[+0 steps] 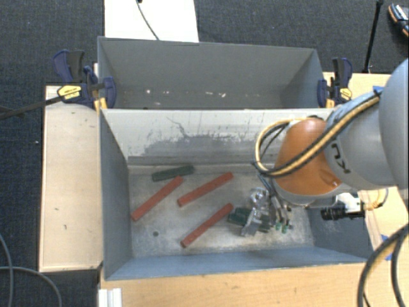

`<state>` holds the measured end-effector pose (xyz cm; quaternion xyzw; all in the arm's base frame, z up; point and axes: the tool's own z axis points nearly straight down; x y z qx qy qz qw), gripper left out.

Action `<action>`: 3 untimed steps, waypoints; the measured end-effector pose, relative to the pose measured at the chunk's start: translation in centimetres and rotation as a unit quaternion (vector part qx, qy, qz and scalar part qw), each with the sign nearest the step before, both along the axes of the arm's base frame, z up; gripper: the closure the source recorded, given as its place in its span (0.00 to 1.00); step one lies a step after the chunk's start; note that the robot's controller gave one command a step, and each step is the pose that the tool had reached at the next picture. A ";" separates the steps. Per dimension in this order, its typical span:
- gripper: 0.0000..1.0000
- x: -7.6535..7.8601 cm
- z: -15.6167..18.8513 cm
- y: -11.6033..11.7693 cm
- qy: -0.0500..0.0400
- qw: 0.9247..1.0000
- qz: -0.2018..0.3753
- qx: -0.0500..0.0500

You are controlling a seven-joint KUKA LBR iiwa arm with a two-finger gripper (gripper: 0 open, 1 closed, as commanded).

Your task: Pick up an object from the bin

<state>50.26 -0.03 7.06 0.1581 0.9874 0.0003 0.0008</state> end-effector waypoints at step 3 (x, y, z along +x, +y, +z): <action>1.00 -0.1 3.4 0.0 0.001 1.000 0.001 0.000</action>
Offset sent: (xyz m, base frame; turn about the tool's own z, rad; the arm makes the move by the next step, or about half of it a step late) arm -0.0002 -0.0001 0.0555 0.0000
